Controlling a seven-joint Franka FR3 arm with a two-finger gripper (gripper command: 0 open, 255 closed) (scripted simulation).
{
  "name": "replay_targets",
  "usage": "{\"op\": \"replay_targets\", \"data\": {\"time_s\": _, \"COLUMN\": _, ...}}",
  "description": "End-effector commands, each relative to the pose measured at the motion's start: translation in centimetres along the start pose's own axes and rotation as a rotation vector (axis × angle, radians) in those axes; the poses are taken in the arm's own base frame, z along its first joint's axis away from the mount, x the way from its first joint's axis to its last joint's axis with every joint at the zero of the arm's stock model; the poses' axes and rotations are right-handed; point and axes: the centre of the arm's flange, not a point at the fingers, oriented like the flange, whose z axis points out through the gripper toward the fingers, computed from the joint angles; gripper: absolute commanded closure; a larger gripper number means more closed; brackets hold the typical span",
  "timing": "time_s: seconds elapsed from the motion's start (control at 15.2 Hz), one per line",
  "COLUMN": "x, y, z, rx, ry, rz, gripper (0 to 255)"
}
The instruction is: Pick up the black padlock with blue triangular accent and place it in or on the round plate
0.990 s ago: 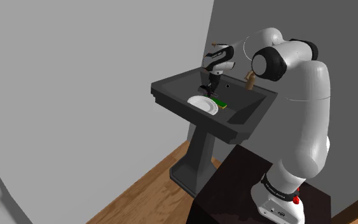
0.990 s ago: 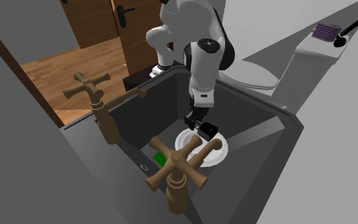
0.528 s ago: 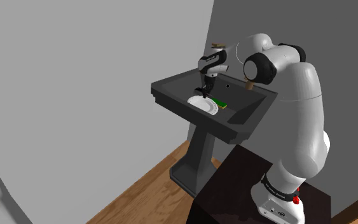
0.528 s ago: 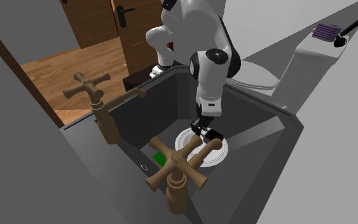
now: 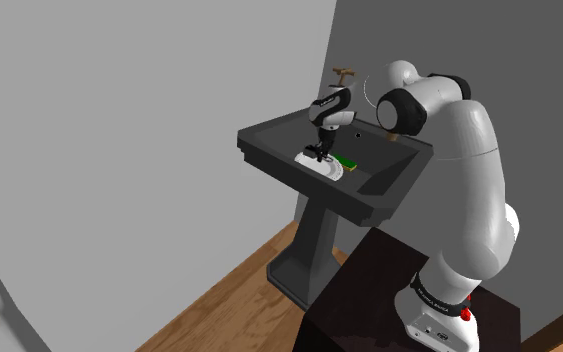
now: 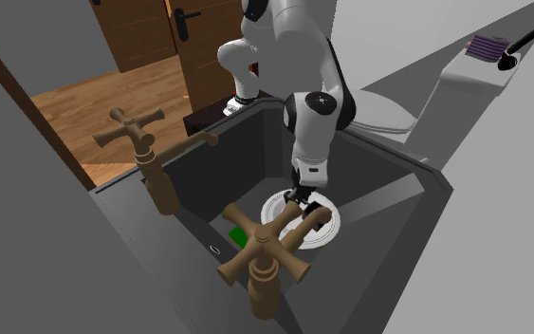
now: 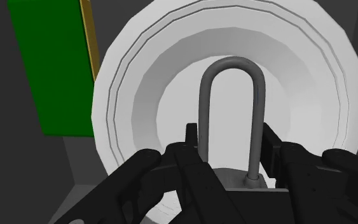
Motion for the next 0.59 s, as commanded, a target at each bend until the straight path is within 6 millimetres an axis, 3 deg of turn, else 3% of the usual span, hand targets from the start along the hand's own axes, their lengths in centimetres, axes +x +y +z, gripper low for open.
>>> {"op": "replay_targets", "data": {"time_s": 0.0, "x": -0.04, "y": -0.02, "z": 0.77, "rx": 0.000, "ry": 0.001, "rz": 0.000, "gripper": 255}}
{"op": "replay_targets", "data": {"time_s": 0.46, "x": -0.03, "y": -0.02, "z": 0.77, "rx": 0.000, "ry": 0.001, "rz": 0.000, "gripper": 255}}
{"op": "replay_targets", "data": {"time_s": 0.53, "x": -0.04, "y": -0.02, "z": 0.77, "rx": 0.000, "ry": 0.001, "rz": 0.000, "gripper": 0}}
